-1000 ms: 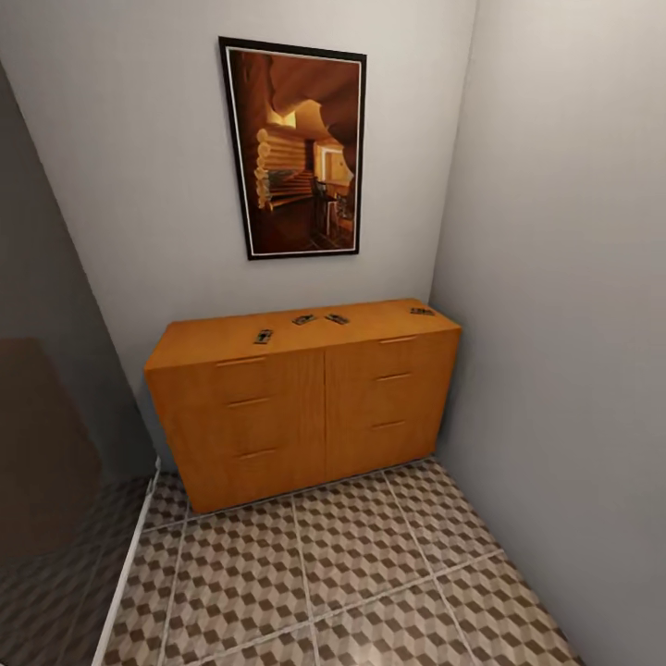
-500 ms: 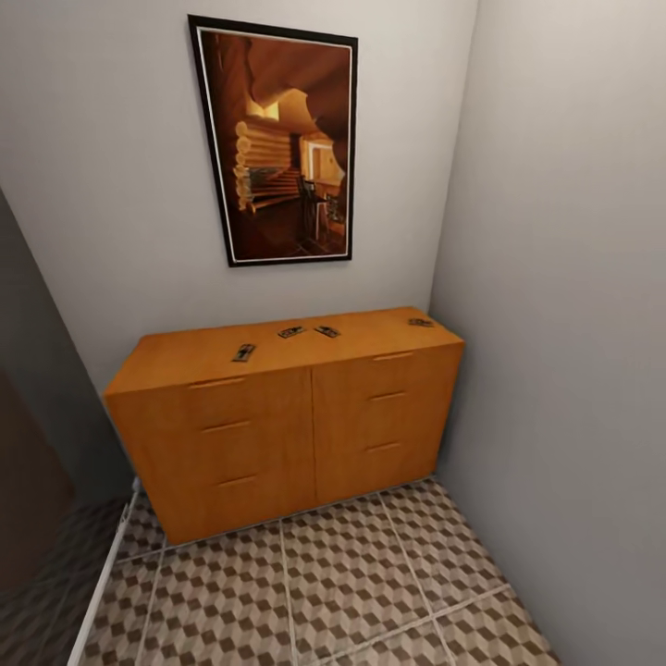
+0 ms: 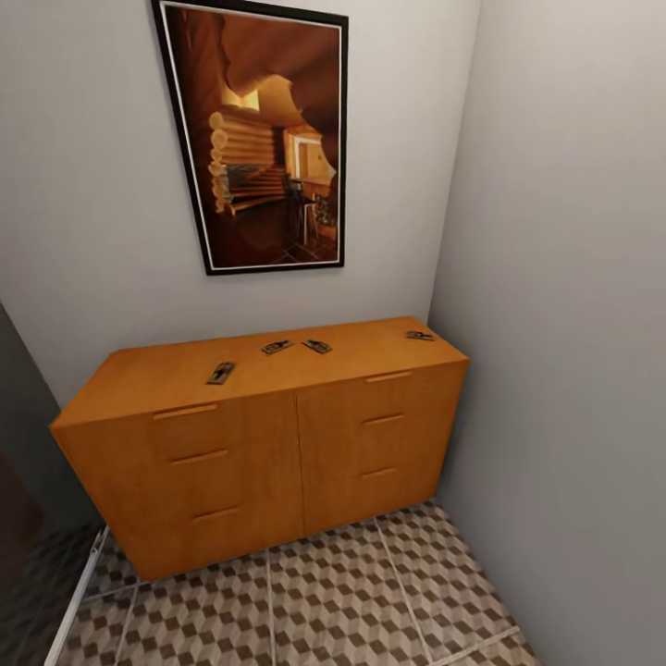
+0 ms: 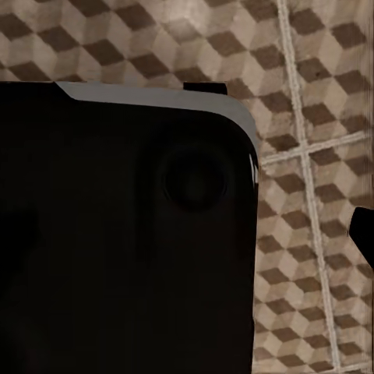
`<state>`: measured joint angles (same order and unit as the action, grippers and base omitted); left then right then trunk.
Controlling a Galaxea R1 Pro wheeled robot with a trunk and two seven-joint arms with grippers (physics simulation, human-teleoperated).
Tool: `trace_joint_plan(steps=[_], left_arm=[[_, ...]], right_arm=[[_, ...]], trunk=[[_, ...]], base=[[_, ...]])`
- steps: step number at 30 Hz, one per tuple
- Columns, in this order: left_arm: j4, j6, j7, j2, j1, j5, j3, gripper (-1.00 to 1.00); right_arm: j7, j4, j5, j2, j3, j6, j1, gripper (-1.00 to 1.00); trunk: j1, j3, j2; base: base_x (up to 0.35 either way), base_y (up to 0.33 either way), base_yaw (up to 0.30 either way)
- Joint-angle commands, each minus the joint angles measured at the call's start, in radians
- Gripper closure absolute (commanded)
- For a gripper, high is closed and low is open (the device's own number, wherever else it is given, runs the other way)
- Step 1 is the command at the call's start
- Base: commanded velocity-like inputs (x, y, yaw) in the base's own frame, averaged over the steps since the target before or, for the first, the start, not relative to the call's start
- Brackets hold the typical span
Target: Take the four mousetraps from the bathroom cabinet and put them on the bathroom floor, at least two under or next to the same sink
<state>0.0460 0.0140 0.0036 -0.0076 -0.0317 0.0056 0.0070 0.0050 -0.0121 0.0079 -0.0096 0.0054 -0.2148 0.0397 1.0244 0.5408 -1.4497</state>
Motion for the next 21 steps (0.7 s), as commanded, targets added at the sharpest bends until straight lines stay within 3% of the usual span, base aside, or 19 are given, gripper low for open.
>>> trace_joint_plan(steps=[1,4,5,10,11,14,16,21], left_arm=[[0.002,0.001,0.000,0.000,-0.001,0.001,0.001,-1.00],[0.002,0.001,0.000,0.000,-0.001,0.001,0.001,-1.00],[0.006,0.002,-0.003,0.000,-0.001,-0.001,0.000,-1.00],[0.020,0.003,-0.003,-0.002,-0.001,-0.001,-0.001,-1.00],[0.106,0.002,0.000,-0.003,-0.001,-0.002,-0.002,-1.00],[0.196,-0.003,0.003,0.003,0.003,-0.002,-0.002,-1.00],[0.258,-0.007,0.004,0.010,0.006,-0.003,-0.002,-1.00],[0.557,-0.041,0.003,0.042,0.009,-0.008,-0.004,-1.00]], right_arm=[[0.001,0.001,0.001,0.000,0.000,-0.003,0.000,-1.00],[0.001,-0.001,0.002,-0.002,0.000,-0.007,0.000,-1.00],[-0.004,-0.036,-0.002,-0.024,-0.006,-0.008,0.001,-1.00],[-0.003,-0.065,0.002,-0.031,-0.002,-0.008,0.002,-1.00],[0.005,-0.177,0.034,-0.033,0.016,-0.003,0.004,-1.00],[0.007,-0.308,0.083,-0.033,0.039,0.001,0.004,-1.00],[0.007,-0.386,0.103,-0.032,0.044,0.003,0.005,-1.00],[0.004,-0.753,0.132,-0.030,0.052,0.056,0.005,-1.00]], trunk=[[0.001,0.001,0.000],[0.001,0.001,0.000],[0.001,0.001,0.000],[0.001,0.001,0.000],[0.001,0.001,0.000],[0.001,0.001,0.000],[0.001,0.001,0.000],[0.001,0.001,0.000]], base=[[0.333,-0.083,0.000],[0.333,-0.046,0.000],[0.067,-0.004,0.000],[0.034,-0.002,0.000],[0.004,0.000,0.000],[0.002,0.000,0.000],[0.001,0.000,0.000],[0.000,0.000,0.000]])
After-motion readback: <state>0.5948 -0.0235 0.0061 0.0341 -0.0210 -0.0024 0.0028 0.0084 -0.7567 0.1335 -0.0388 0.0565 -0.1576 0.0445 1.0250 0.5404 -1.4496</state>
